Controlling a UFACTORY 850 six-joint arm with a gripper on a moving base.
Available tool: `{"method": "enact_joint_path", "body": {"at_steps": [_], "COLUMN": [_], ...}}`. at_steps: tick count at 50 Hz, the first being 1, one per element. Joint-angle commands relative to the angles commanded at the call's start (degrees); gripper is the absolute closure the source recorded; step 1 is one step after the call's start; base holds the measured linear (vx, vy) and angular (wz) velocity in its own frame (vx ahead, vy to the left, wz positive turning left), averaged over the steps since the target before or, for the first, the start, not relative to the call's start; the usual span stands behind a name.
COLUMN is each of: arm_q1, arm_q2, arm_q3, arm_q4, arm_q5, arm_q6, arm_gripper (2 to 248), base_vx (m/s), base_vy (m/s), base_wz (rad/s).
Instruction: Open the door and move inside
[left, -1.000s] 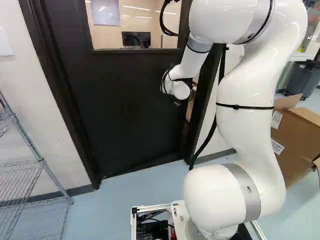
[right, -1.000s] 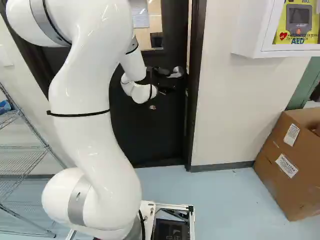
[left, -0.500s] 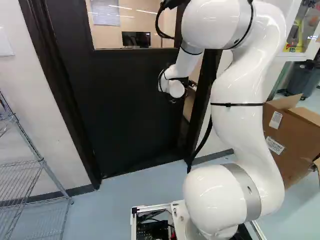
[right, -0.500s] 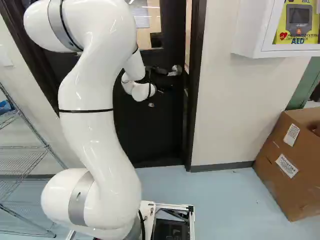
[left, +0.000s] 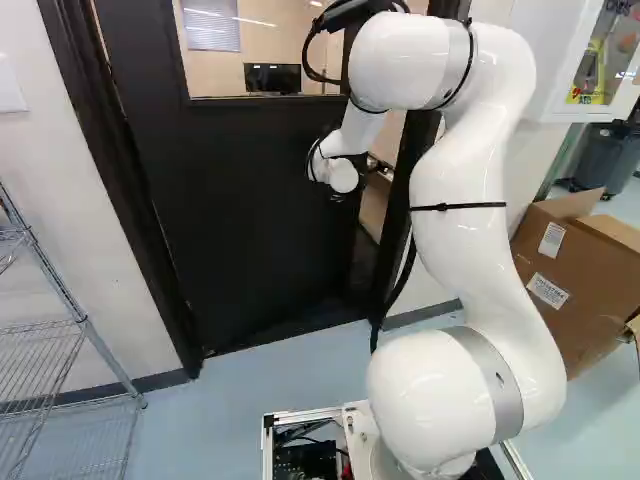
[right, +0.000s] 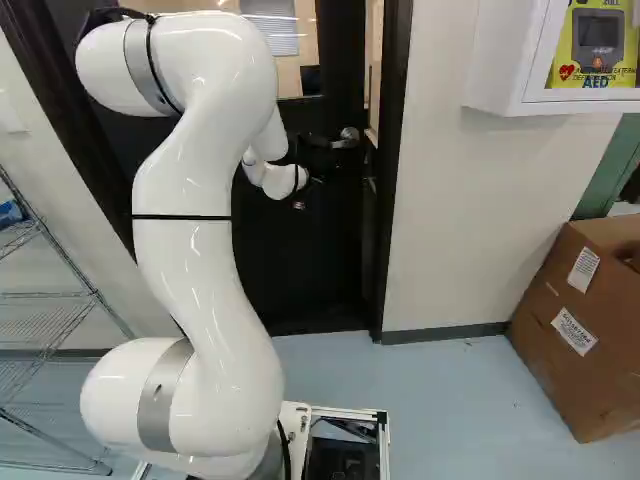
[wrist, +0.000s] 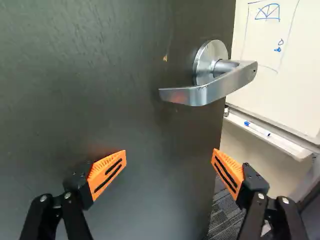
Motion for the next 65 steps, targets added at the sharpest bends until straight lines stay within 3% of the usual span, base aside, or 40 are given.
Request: {"method": "enact_joint_path", "body": {"at_steps": [17,36,65], "arm_q1": [1.2,1.4,3.4], "arm_q2": [-3.4,-3.0,3.5], "arm_q3": [-4.5,-4.0,4.6], "arm_q4": [0.0,-0.7,-13.1], "arm_q5": [0.0,0.0,-2.3], "arm_q6": [0.0,0.0,0.0], "arm_gripper": [3,3,3], "base_vx": [0.0,0.0,0.0], "base_vy": [0.0,0.0,0.0], "base_wz": [0.0,0.0,0.0]}}
